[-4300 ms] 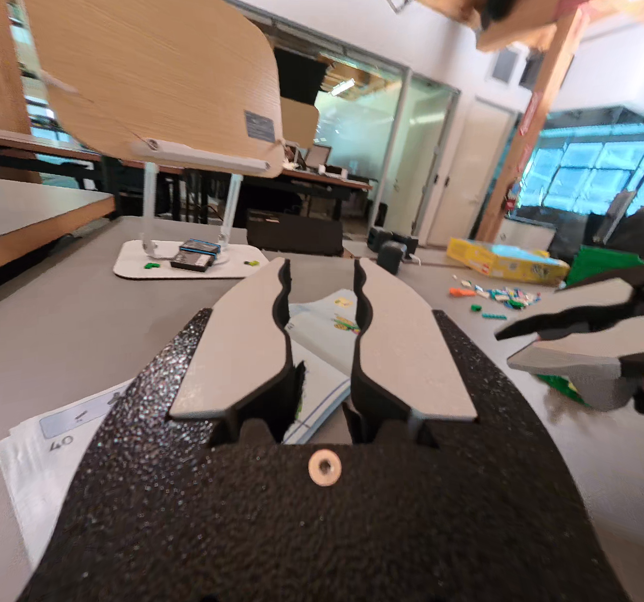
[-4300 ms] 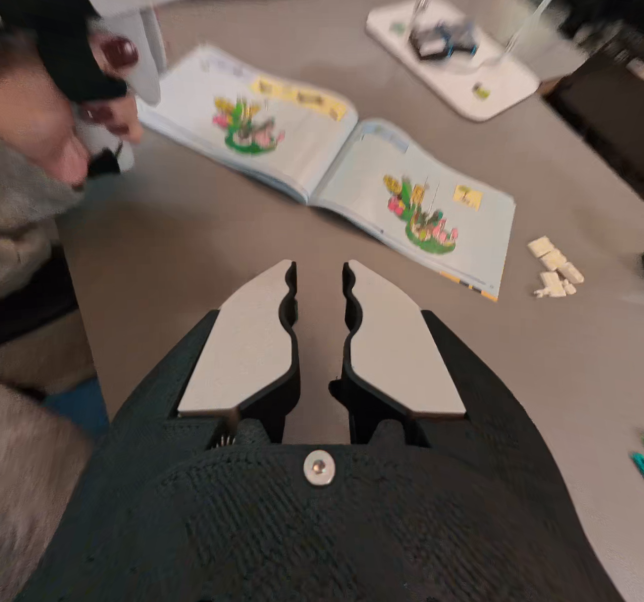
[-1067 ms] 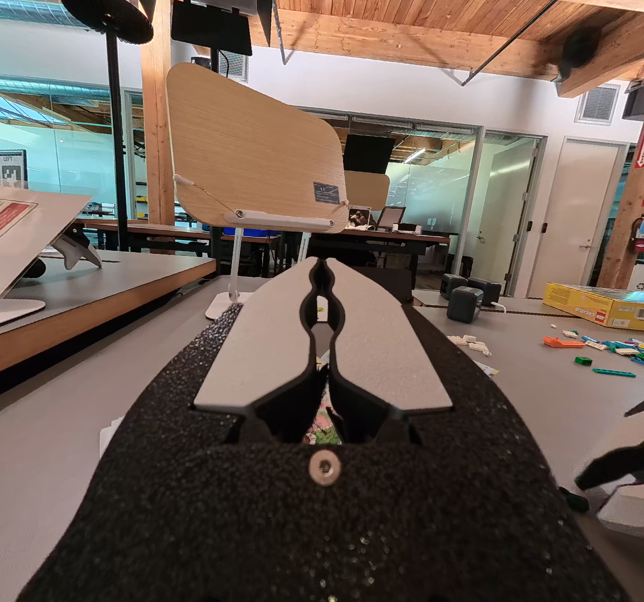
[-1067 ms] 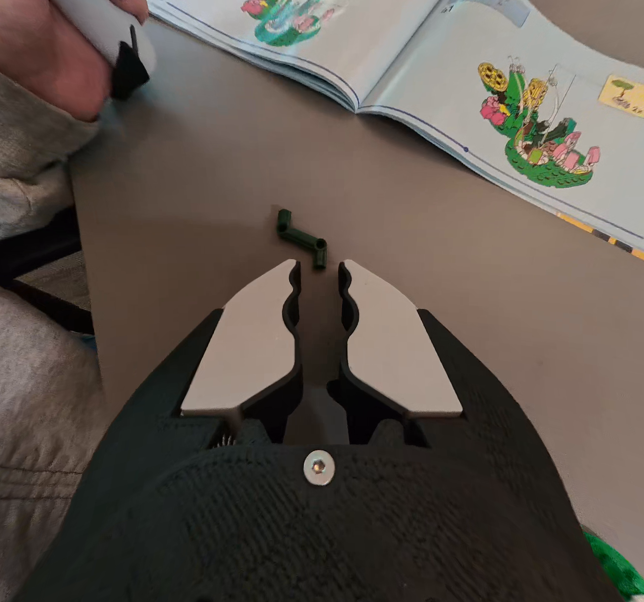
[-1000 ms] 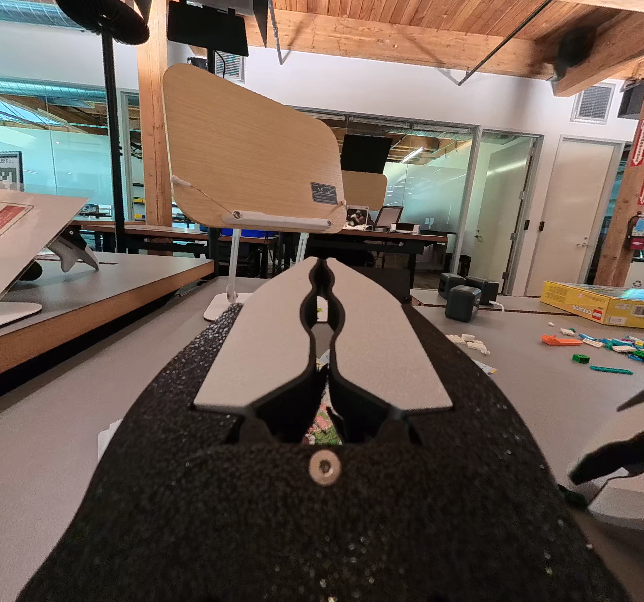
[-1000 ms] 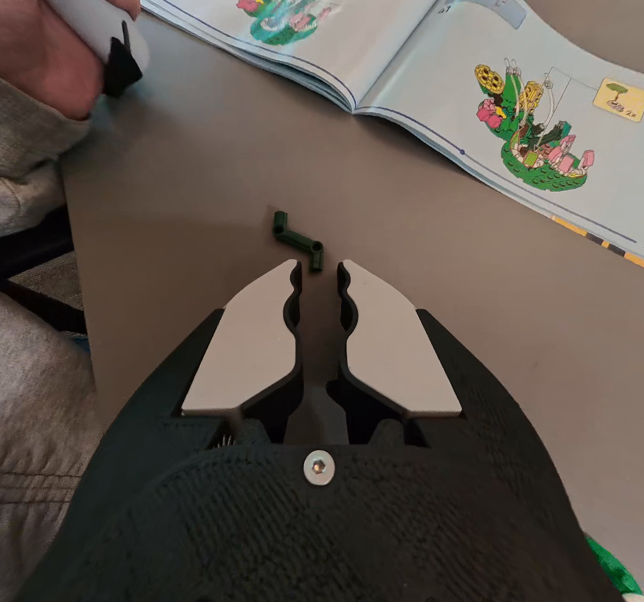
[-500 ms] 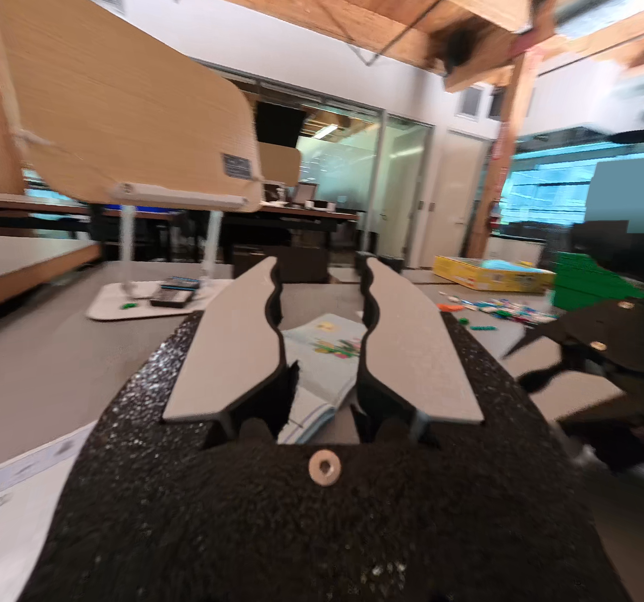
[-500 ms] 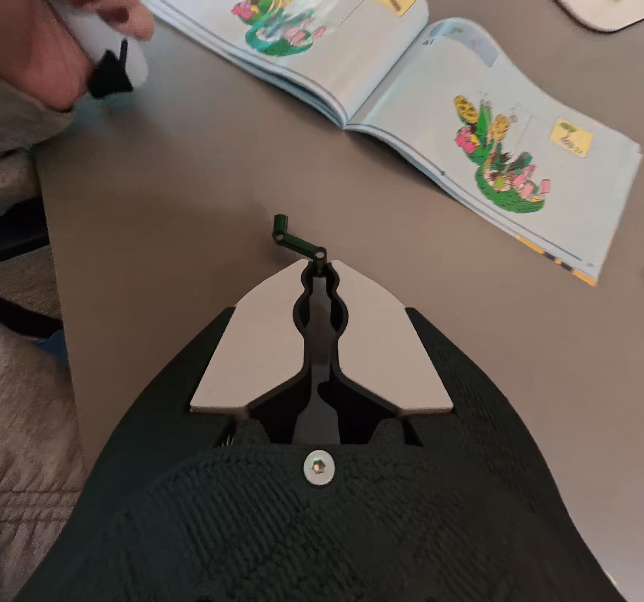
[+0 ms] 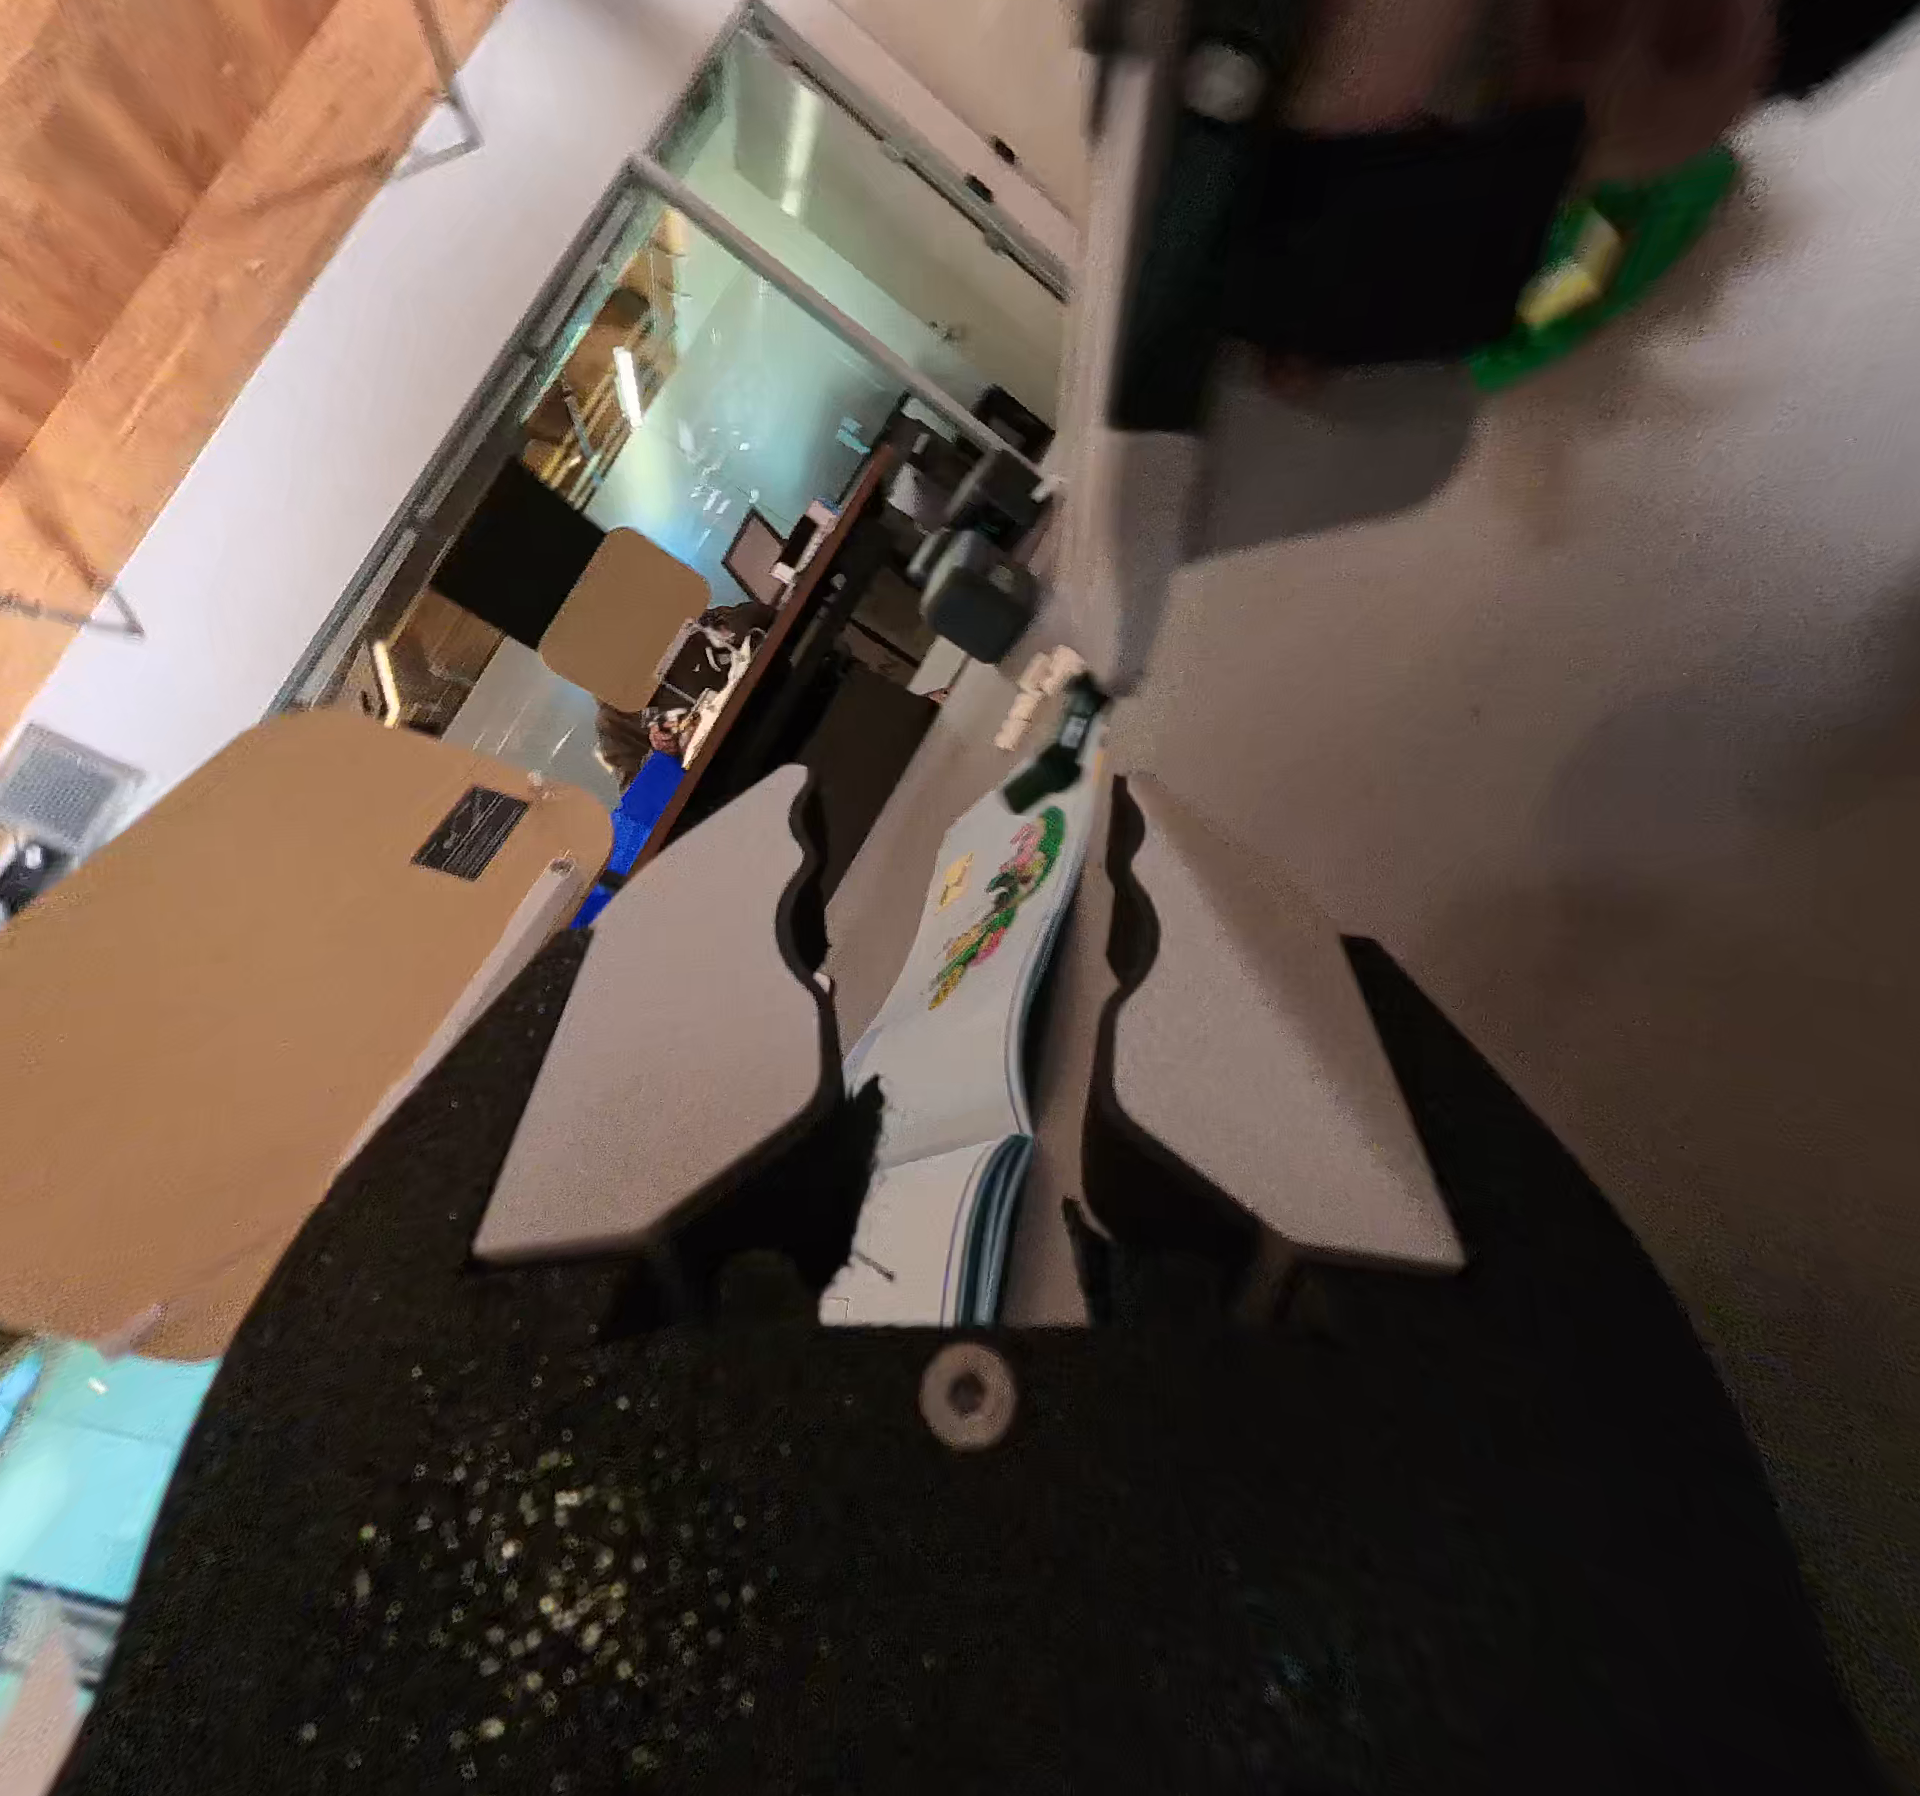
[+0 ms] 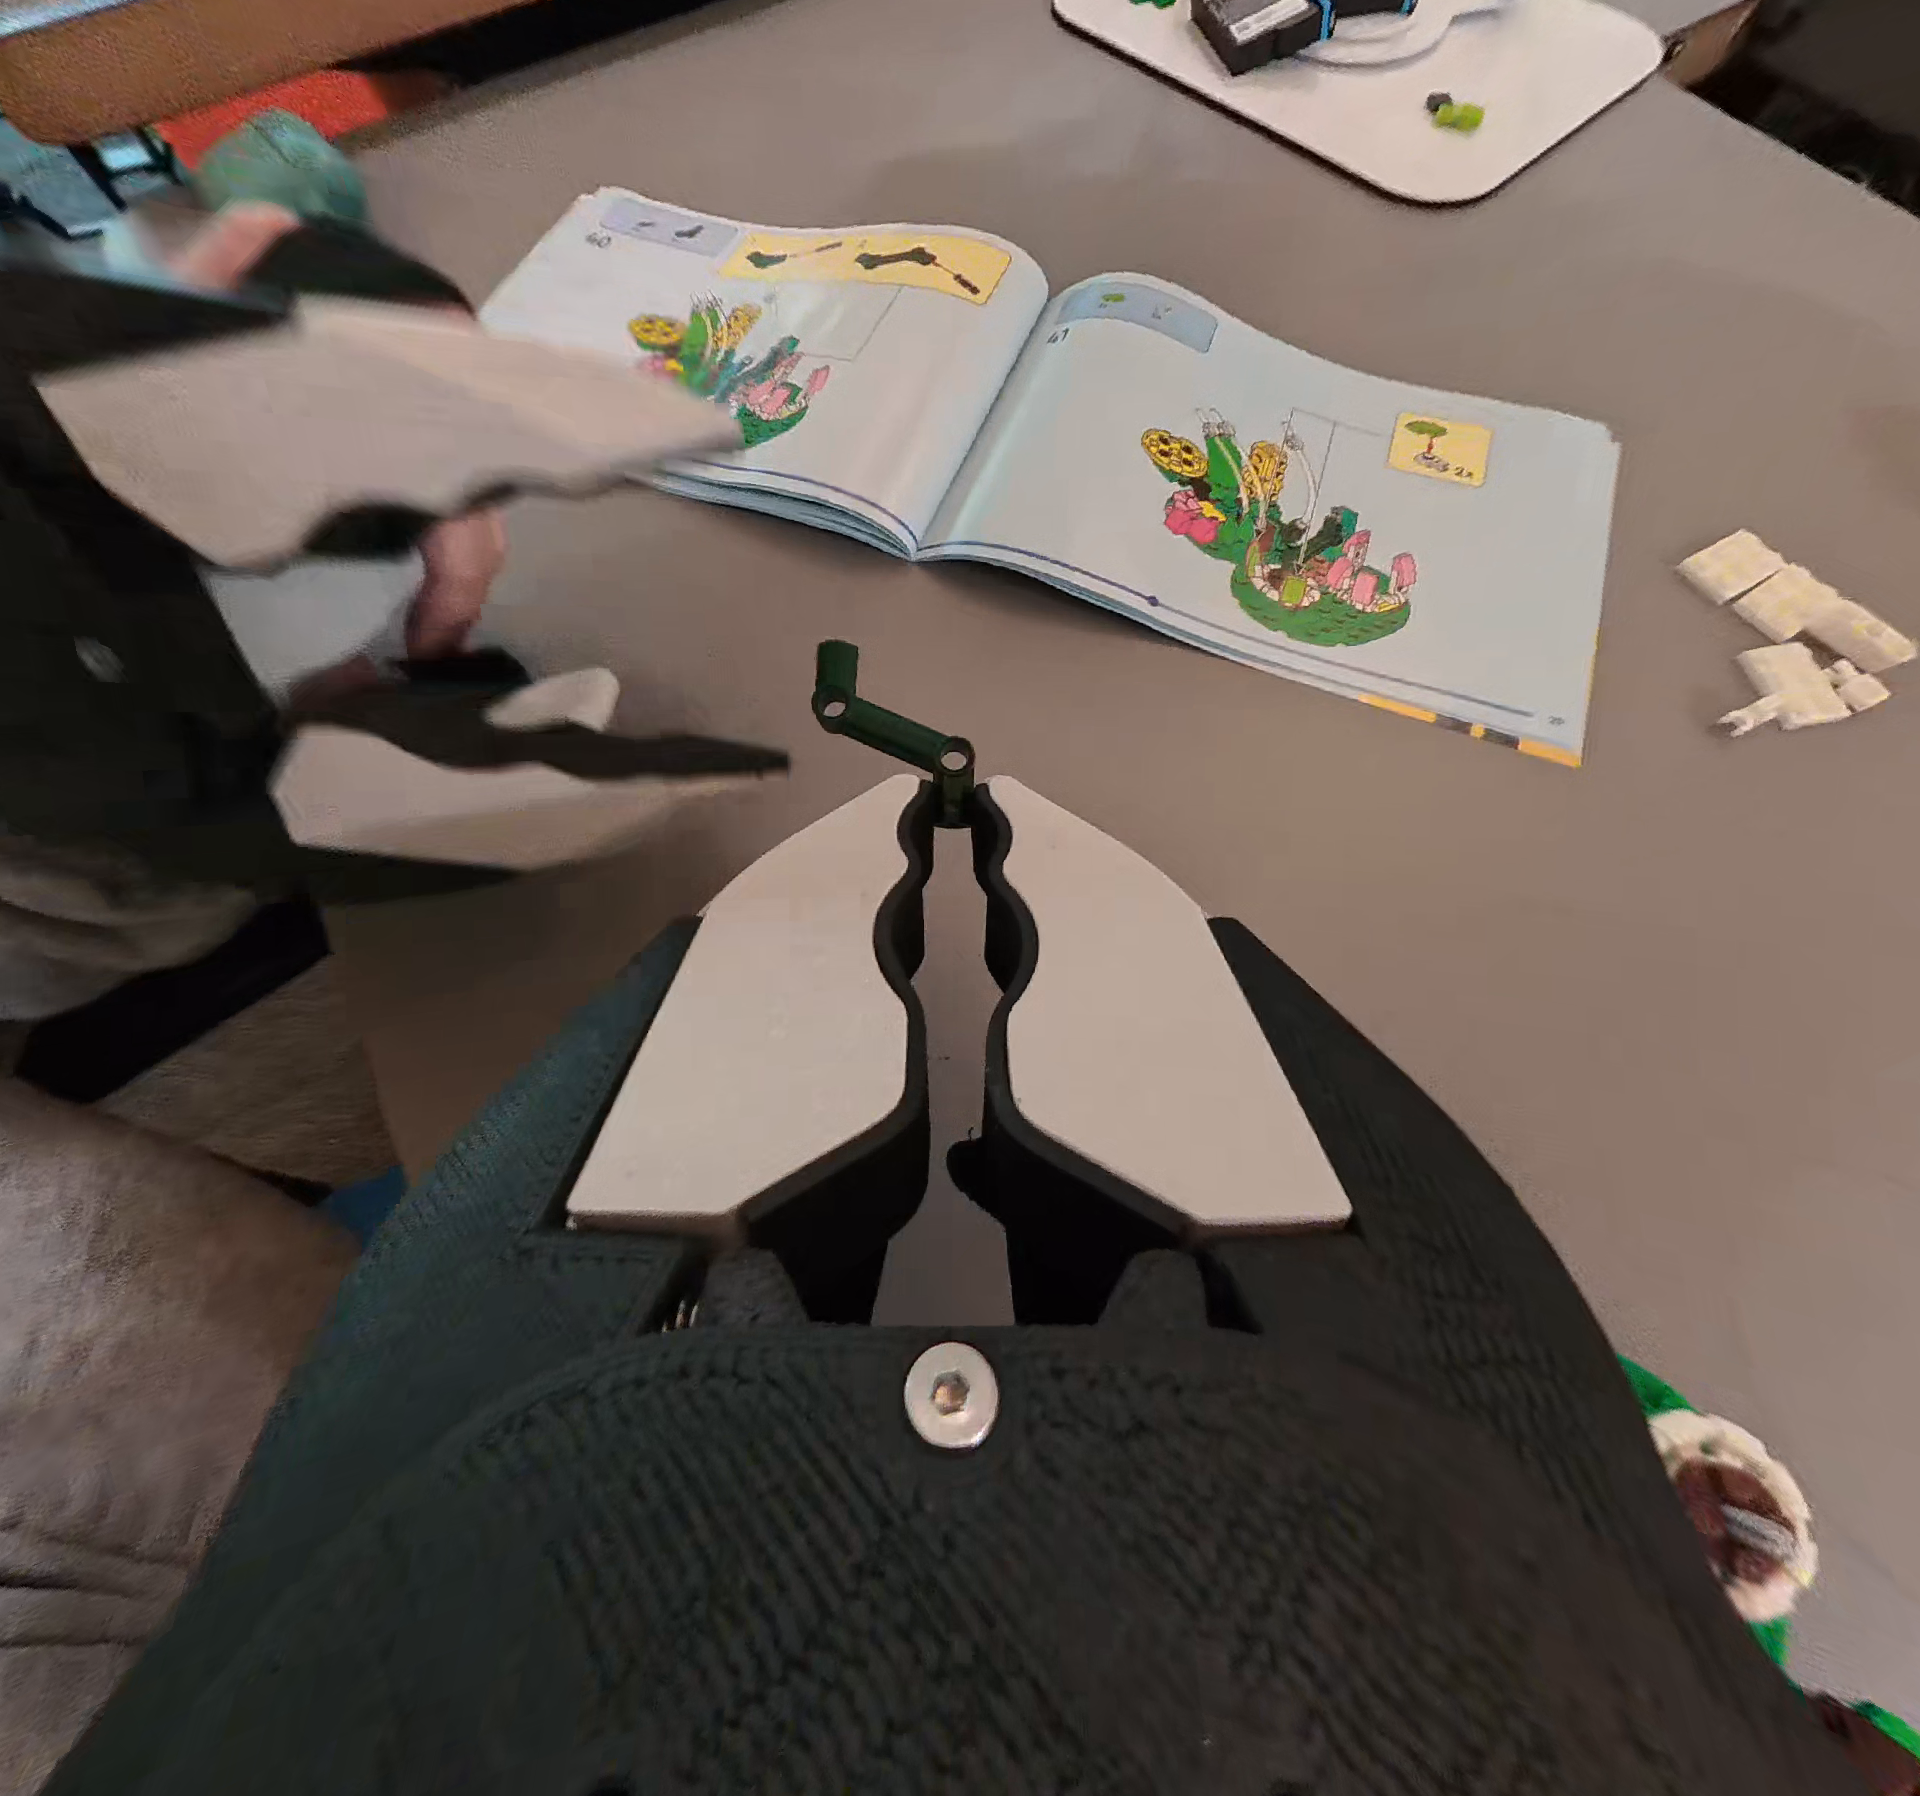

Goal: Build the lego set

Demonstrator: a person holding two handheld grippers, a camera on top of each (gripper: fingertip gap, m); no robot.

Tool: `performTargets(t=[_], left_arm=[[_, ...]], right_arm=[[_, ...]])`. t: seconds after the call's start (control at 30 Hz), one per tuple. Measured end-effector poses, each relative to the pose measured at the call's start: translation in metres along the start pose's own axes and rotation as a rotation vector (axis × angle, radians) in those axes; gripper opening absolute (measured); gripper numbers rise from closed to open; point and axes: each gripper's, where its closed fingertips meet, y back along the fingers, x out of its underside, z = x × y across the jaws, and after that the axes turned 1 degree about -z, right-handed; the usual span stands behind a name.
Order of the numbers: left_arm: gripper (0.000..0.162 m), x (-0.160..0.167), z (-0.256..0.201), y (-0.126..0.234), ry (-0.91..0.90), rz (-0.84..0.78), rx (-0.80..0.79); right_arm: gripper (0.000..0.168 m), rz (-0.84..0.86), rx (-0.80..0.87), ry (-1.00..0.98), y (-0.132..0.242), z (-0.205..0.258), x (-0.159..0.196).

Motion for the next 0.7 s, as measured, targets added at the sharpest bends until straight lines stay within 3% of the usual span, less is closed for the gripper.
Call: performTargets(t=[0.03, 0.13, 0.27, 0.4, 0.47, 0.6, 0.7], left_arm=[[0.053, 0.003, -0.009, -0.003, -0.055, 0.021, 0.032], [0.051, 0.006, -0.018, -0.006, -0.163, 0.05, 0.043], [0.031, 0.001, -0.013, -0.003, -0.329, 0.039, -0.02], [0.026, 0.004, -0.022, -0.005, -0.427, 0.06, 0.001], [0.009, 0.003, -0.017, -0.004, -0.442, 0.06, -0.022], [0.007, 0.002, -0.008, -0.006, -0.392, 0.086, -0.057], [0.008, 0.004, 0.001, -0.005, -0.296, 0.093, -0.086]], right_arm=[[0.006, 0.001, -0.002, -0.01, 0.001, 0.0, -0.001], [0.006, 0.011, -0.016, -0.01, 0.002, 0.004, -0.003], [0.006, 0.04, -0.045, 0.019, 0.002, 0.014, -0.002], [0.006, 0.05, -0.087, 0.005, 0.001, 0.021, 0.0], [0.006, 0.052, -0.085, 0.009, 0.001, 0.022, 0.0], [0.007, -0.028, -0.061, 0.015, 0.006, 0.019, -0.012], [0.021, -0.086, 0.011, 0.069, 0.031, 0.012, -0.02]])
